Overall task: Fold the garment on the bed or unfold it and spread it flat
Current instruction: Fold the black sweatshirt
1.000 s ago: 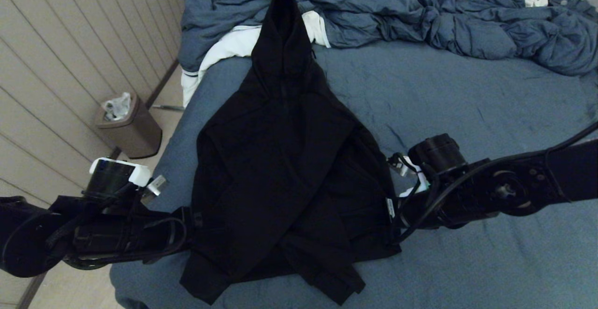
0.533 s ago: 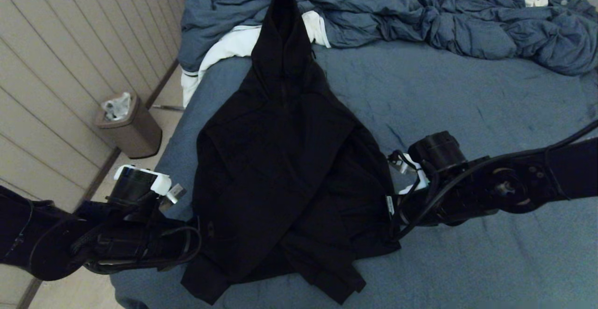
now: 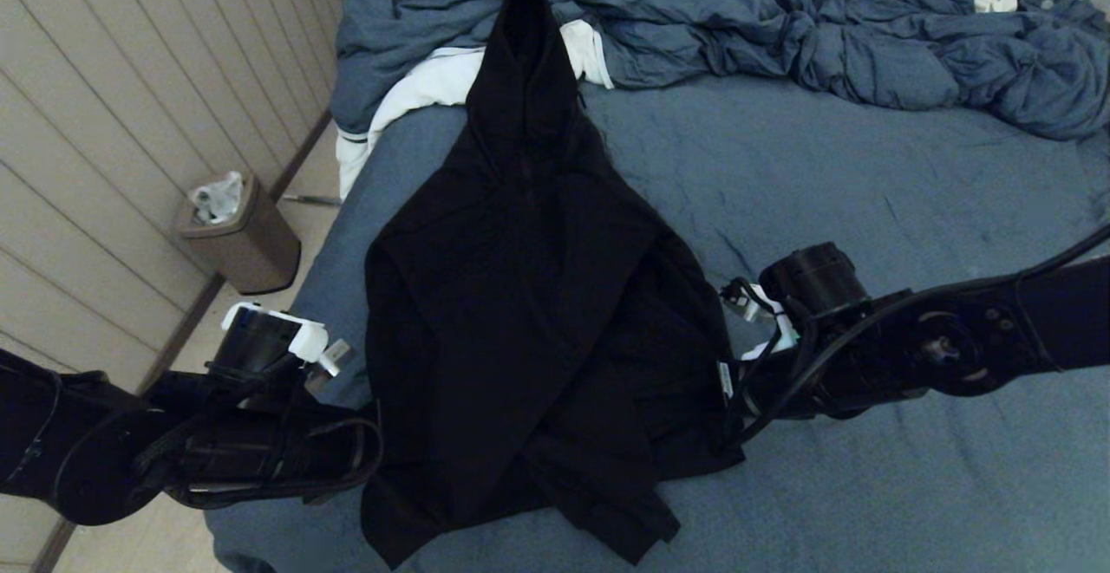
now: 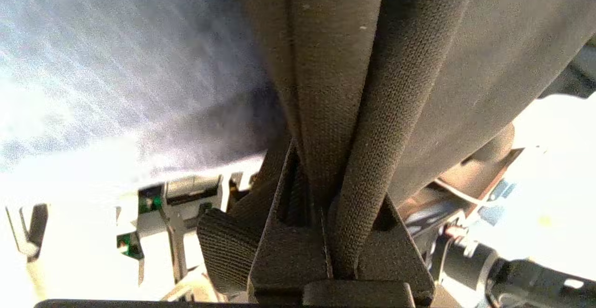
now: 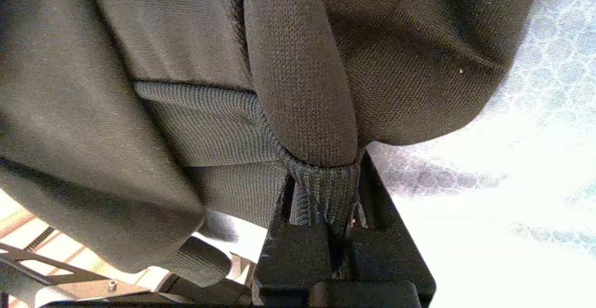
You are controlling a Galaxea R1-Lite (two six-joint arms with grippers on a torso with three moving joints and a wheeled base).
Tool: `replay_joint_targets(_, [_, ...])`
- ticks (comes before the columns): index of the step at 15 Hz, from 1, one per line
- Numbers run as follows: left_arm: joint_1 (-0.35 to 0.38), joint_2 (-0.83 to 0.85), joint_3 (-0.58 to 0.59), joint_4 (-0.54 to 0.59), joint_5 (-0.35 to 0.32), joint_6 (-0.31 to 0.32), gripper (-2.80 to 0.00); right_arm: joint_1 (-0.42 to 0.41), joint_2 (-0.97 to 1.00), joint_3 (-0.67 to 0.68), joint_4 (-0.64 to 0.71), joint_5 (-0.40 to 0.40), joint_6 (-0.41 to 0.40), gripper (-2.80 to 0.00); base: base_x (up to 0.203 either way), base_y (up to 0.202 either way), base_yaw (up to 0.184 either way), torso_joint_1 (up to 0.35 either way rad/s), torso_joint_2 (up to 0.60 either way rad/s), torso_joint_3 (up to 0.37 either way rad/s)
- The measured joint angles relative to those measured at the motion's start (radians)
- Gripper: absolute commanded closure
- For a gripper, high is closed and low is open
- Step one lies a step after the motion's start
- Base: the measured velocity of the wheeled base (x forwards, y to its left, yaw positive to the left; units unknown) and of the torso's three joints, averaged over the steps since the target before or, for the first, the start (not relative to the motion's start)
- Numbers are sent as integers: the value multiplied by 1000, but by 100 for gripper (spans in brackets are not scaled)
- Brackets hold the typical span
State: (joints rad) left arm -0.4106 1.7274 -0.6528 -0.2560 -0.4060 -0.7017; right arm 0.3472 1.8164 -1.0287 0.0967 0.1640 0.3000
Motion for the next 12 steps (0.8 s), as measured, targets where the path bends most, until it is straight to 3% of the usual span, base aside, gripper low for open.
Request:
replay_joint_targets(6, [-52, -71, 49, 29, 4, -29, 0, -1, -99, 96, 3, 0, -6, 0, 0, 0, 0, 0, 0, 0])
replay_joint_targets(12, [-113, -145, 98, 98, 10, -27, 0, 9, -325, 326, 7, 1, -8, 0, 0, 0, 0, 0, 0, 0])
